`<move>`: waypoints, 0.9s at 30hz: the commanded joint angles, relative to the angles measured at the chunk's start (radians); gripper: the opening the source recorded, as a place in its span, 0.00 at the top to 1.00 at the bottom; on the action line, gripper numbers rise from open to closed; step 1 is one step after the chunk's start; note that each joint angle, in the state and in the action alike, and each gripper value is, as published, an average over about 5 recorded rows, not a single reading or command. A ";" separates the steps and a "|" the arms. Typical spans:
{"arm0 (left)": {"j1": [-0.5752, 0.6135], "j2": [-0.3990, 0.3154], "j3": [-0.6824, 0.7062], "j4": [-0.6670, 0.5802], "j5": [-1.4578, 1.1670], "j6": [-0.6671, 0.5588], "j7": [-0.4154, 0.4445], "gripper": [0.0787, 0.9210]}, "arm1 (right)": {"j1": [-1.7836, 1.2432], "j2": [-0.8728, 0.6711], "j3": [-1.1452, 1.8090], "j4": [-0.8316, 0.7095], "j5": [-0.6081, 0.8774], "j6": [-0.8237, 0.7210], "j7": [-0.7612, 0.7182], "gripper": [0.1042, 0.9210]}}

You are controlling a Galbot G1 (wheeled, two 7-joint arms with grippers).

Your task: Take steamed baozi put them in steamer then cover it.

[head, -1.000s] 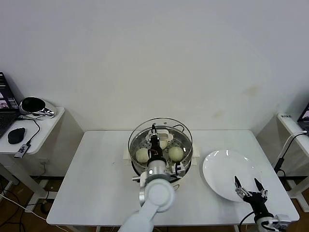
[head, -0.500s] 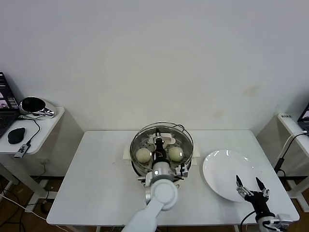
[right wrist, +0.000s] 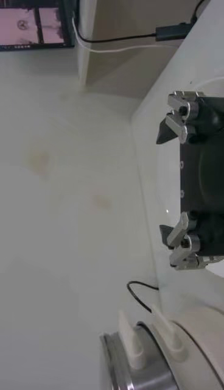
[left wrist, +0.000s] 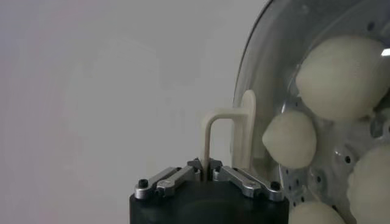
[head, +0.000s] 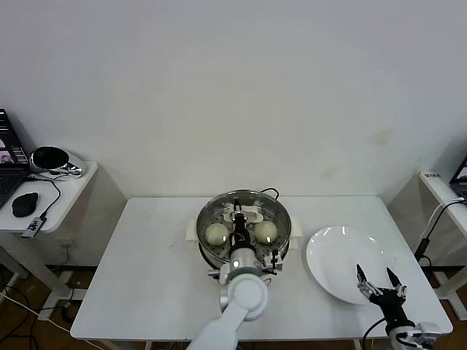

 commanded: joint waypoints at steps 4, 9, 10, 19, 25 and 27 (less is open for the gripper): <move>0.001 -0.002 -0.004 0.021 -0.001 0.041 -0.004 0.93 | 0.005 0.002 -0.003 -0.007 -0.003 0.001 0.000 0.12; -0.001 -0.001 -0.014 0.032 0.000 0.040 -0.007 0.93 | 0.004 0.004 -0.004 -0.006 -0.005 0.002 0.000 0.12; 0.000 -0.001 -0.013 0.031 0.000 0.040 -0.005 0.93 | 0.004 0.004 -0.005 -0.007 -0.005 0.002 0.000 0.12; 0.004 -0.001 -0.002 0.009 0.002 0.039 0.023 0.93 | 0.004 0.004 -0.004 -0.007 -0.005 0.002 0.000 0.12; 0.001 0.001 0.009 -0.040 0.005 0.038 0.070 0.84 | 0.003 0.006 -0.005 -0.008 -0.005 0.003 0.000 0.12; 0.001 0.002 0.015 -0.058 0.006 0.038 0.083 0.77 | 0.003 0.007 -0.005 -0.008 -0.006 0.003 0.000 0.12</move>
